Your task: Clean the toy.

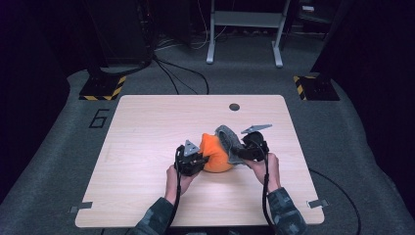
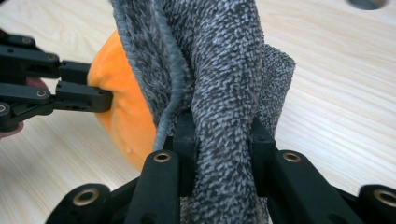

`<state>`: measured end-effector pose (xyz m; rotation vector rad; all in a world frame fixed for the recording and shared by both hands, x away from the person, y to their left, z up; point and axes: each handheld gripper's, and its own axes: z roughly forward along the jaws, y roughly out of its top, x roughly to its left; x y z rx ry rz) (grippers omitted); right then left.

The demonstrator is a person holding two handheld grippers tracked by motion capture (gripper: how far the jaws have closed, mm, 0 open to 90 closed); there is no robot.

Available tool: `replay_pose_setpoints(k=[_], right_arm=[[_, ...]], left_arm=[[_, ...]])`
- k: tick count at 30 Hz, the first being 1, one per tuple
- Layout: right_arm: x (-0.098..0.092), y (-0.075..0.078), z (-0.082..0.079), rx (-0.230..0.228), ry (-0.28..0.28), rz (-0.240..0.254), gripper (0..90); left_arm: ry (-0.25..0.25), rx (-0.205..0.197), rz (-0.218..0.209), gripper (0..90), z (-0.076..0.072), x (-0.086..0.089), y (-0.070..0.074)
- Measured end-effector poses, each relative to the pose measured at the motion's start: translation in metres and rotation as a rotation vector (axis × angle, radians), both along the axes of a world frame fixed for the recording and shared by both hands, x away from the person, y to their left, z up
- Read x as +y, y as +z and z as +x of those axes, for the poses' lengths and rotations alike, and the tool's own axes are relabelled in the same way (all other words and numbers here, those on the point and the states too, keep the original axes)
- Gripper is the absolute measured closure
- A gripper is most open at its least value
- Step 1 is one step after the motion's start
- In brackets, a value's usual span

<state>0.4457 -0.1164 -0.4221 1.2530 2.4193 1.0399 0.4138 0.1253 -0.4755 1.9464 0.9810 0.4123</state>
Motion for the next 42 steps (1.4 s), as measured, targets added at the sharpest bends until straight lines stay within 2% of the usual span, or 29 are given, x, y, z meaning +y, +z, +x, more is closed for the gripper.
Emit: replay_pose_setpoints(k=[4, 5, 10, 13, 18, 20, 22, 24, 27, 32, 37, 41, 42], right_arm=[[0.009, -0.006, 0.003, -0.018, 0.010, -0.034, 72.5], [0.011, -0.006, 0.003, -0.015, -0.003, -0.030, 72.5], [0.010, -0.006, 0.004, -0.006, 0.004, -0.033, 72.6], [0.009, -0.007, 0.006, -0.008, 0.001, -0.030, 72.5], [0.007, -0.007, 0.008, -0.012, 0.011, -0.031, 72.4], [0.007, -0.007, 0.008, -0.015, 0.014, -0.034, 72.3], [0.007, -0.007, 0.008, -0.016, 0.014, -0.035, 72.2], [0.008, -0.008, 0.008, -0.013, -0.001, -0.023, 72.2], [0.006, -0.008, 0.009, -0.011, 0.014, -0.025, 71.8], [0.006, -0.008, 0.009, -0.010, 0.002, -0.012, 71.0], [0.005, -0.009, 0.010, 0.000, -0.001, -0.007, 69.3], [0.003, -0.008, 0.010, -0.028, 0.007, -0.004, 70.0], [0.003, -0.007, 0.009, -0.027, -0.003, 0.010, 70.7]], left_arm=[[-0.010, -0.006, 0.004, 69.3, 0.000, 0.004, 0.000], [-0.011, -0.010, 0.002, 66.9, 0.000, 0.004, -0.001], [-0.005, -0.037, 0.025, 47.3, -0.003, 0.003, 0.000], [-0.012, -0.029, 0.033, 39.6, -0.003, 0.002, -0.002], [-0.021, -0.009, 0.030, 33.2, -0.002, 0.003, -0.006], [-0.012, -0.010, 0.045, 28.8, -0.002, 0.003, -0.008], [-0.010, -0.002, 0.046, 28.8, -0.001, 0.003, -0.010], [-0.014, -0.003, 0.055, 29.7, -0.001, 0.003, -0.011], [-0.014, -0.010, 0.067, 33.3, -0.001, 0.002, -0.012], [-0.017, -0.023, 0.083, 48.8, -0.001, 0.001, -0.013], [-0.006, -0.028, 0.081, 64.4, -0.001, -0.001, -0.014], [0.007, -0.020, 0.064, 72.8, -0.002, -0.001, -0.012], [0.013, -0.020, 0.055, 73.9, -0.002, -0.001, -0.011]])
